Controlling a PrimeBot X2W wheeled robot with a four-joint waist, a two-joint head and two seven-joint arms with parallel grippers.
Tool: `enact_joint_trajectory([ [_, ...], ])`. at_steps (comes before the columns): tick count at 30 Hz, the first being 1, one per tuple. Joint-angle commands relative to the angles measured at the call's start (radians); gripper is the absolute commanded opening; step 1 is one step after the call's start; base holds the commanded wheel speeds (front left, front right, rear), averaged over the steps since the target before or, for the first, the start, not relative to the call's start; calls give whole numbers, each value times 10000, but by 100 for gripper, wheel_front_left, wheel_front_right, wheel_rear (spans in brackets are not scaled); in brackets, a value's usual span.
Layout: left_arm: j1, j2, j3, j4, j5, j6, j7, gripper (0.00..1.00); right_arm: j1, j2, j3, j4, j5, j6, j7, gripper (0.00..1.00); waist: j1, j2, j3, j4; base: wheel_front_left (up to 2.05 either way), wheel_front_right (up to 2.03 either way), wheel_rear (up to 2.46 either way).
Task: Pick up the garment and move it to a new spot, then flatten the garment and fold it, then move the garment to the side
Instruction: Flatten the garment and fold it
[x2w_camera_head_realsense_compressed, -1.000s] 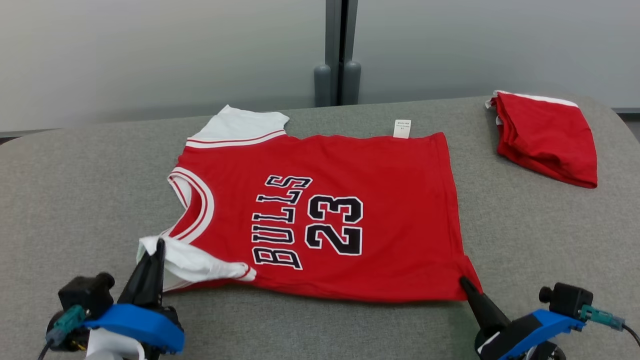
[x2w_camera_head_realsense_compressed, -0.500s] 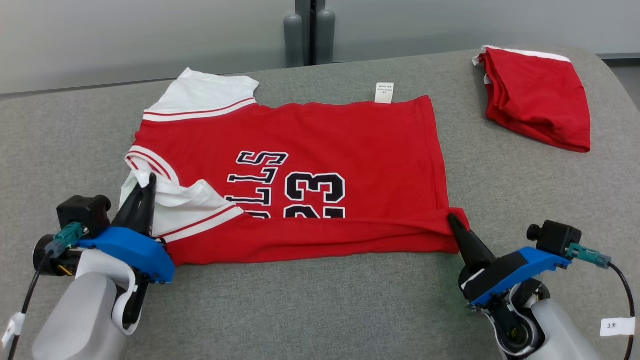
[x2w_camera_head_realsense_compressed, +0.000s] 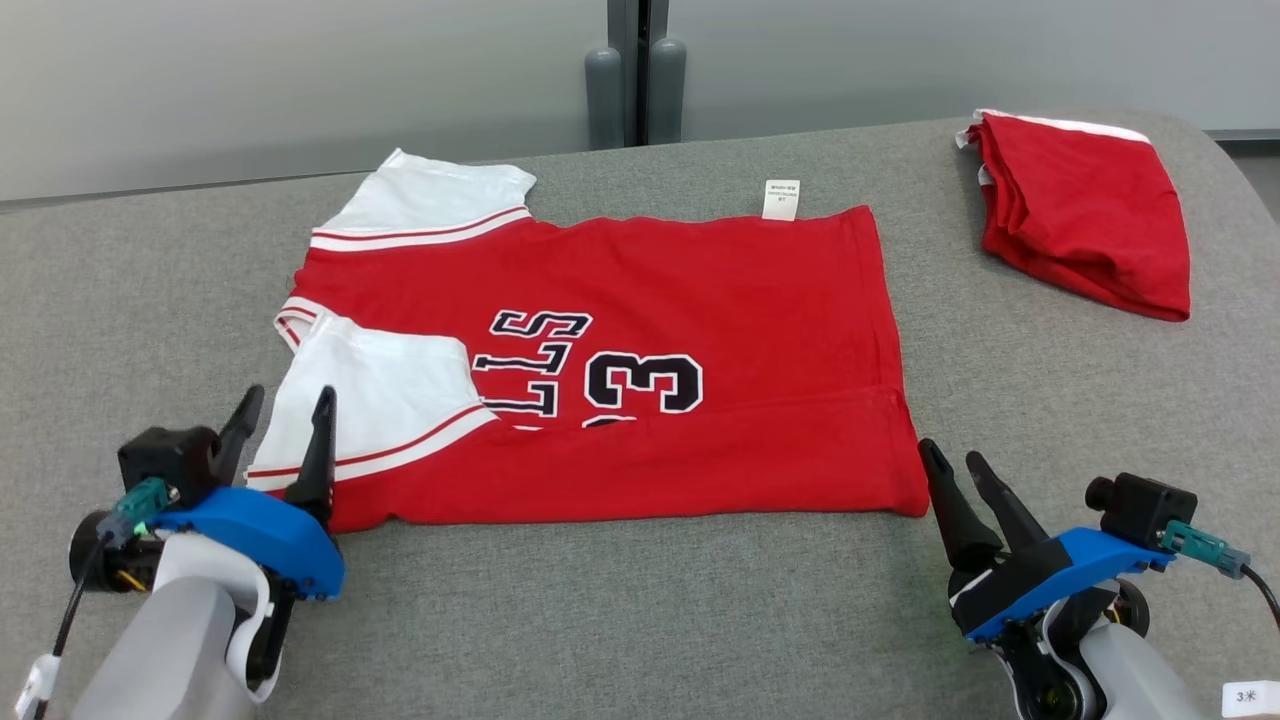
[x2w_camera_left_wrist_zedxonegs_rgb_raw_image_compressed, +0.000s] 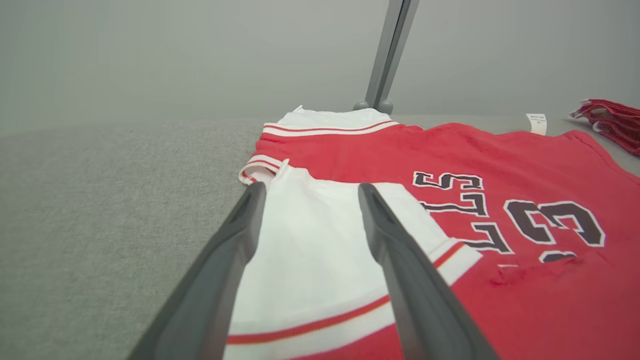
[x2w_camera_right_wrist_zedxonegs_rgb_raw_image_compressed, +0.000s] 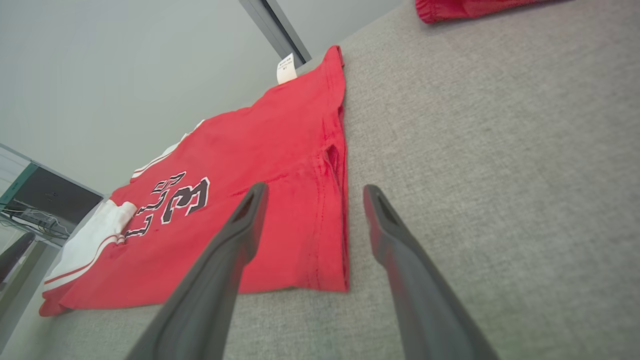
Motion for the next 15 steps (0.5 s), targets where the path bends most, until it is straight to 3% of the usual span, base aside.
enact_joint_trajectory([
  [1, 182, 51, -26, 55, -23, -15, -56, 100, 38, -66, -33, 44, 4, 5, -57, 100, 1, -1, -6, 20, 0, 0, 0],
  [15, 774, 200, -236, 1103, -289, -16, -66, 100, -798, 105, 630, 1583, -1291, 5, -173, 100, 1, -1, 149, 90, 0, 0, 0],
])
